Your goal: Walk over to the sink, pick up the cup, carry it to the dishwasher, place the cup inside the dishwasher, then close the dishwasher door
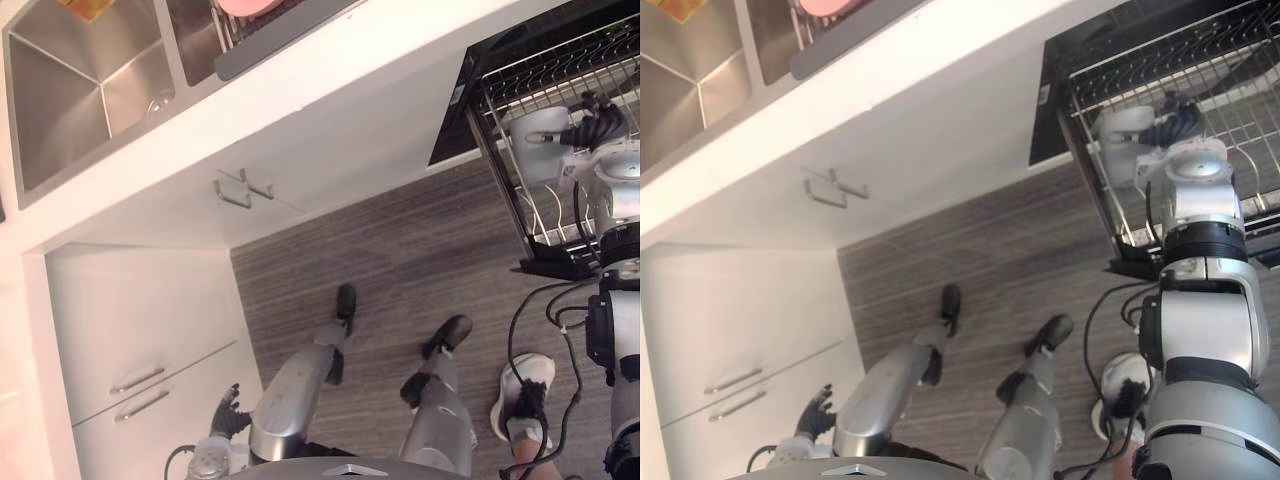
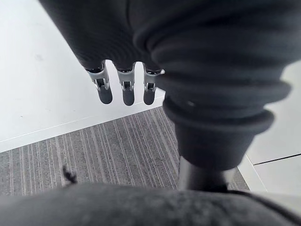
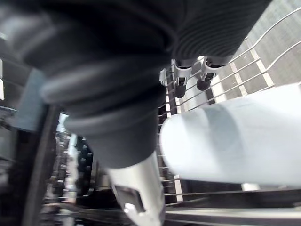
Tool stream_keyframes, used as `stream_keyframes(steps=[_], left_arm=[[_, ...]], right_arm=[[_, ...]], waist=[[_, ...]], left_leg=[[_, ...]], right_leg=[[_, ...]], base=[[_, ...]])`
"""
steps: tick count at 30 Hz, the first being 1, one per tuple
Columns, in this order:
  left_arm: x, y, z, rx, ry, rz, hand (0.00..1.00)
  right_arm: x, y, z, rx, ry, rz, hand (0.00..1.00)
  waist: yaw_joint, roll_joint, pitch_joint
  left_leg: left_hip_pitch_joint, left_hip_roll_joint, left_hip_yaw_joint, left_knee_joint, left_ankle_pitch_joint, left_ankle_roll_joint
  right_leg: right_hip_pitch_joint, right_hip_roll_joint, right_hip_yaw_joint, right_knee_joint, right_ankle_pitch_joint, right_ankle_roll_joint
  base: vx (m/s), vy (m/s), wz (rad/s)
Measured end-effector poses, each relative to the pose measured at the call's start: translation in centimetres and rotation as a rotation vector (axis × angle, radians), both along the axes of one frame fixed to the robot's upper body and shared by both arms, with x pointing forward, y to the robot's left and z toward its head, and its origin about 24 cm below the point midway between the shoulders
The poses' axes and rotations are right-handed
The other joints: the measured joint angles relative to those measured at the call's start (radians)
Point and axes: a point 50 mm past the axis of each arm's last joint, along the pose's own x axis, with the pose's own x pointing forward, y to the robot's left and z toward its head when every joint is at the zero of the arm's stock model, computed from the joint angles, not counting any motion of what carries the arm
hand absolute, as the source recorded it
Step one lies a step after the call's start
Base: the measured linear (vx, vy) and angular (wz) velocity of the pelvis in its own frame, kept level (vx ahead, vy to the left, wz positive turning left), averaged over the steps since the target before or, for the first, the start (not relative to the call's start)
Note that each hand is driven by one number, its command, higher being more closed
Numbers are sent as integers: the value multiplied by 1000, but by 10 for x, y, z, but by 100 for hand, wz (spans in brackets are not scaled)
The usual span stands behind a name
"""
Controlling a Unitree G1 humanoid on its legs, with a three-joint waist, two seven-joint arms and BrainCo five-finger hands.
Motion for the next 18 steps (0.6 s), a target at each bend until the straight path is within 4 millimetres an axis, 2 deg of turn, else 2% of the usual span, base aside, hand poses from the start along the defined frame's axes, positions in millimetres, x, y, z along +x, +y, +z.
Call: stream_keyframes(steps=[3,4,5,6,7,9,10,12,13,15,16,18], left_arm=[[-2,2,-1,4,8,12,0],[-5,6,-1,7,6,35,0],[-6,7,-1,8,5,41,0],[-9,11,-2,12,6,64,0],[-11,13,-2,15,6,75,0],[-15,20,-3,27,6,116,0],[-17,23,-3,32,9,129,0],[-20,30,-5,44,19,176,0],[-26,36,-5,56,28,212,0],[-32,45,-6,75,44,264,0],[-39,49,-7,92,63,283,0],[-48,53,-9,112,84,308,0]], right_arm=[[-4,9,12,47,-142,77,0],[-6,18,11,95,-212,134,0],[-6,20,9,108,-223,147,0],[-11,27,0,161,-275,204,0],[-13,29,-4,179,-291,222,0],[-27,36,-25,294,-372,274,0],[-30,38,-33,331,-388,286,0],[-39,50,-62,431,-404,314,0],[-44,63,-85,497,-394,335,0],[-61,80,-117,588,-394,347,0],[-72,91,-132,629,-393,353,0],[-86,104,-142,667,-421,382,0]], waist=[[-18,-9,7],[-34,-26,19],[-39,-30,22],[-62,-49,36],[-71,-58,41],[-93,-91,48],[-99,-99,47],[-113,-133,31],[-126,-160,15],[-137,-199,-12],[-141,-218,-49],[-144,-238,-90]], left_leg=[[30,0,-7,-1,-7,-1],[54,1,-7,-2,-12,-3],[59,1,-7,-2,-14,-3],[83,2,-12,-2,-23,-7],[93,2,-14,-3,-24,-6],[123,5,-16,-15,-27,-9],[131,6,-16,-21,-27,-9],[150,12,-12,-30,-27,-9],[164,17,-11,-37,-30,-12],[196,25,-8,-37,-44,-20],[204,31,-6,-37,-53,-24],[226,39,3,-36,-66,-27]], right_leg=[[33,1,-4,0,-10,5],[57,2,-9,0,-21,3],[63,2,-10,0,-23,4],[90,2,-19,-1,-28,9],[102,3,-21,-1,-30,11],[128,6,-23,-3,-35,18],[133,8,-24,-3,-35,17],[144,13,-22,-3,-40,16],[155,19,-21,-2,-45,15],[184,28,-20,-3,-59,17],[192,33,-20,-6,-68,17],[213,40,-18,-7,-80,17]], base=[[5,-3,5],[0,0,0],[18,-12,4],[18,-9,8],[27,-11,8],[39,-15,2],[67,-25,-3],[79,-34,-8],[104,-46,-8],[129,-62,-8],[109,-59,-8],[96,-48,-7]])
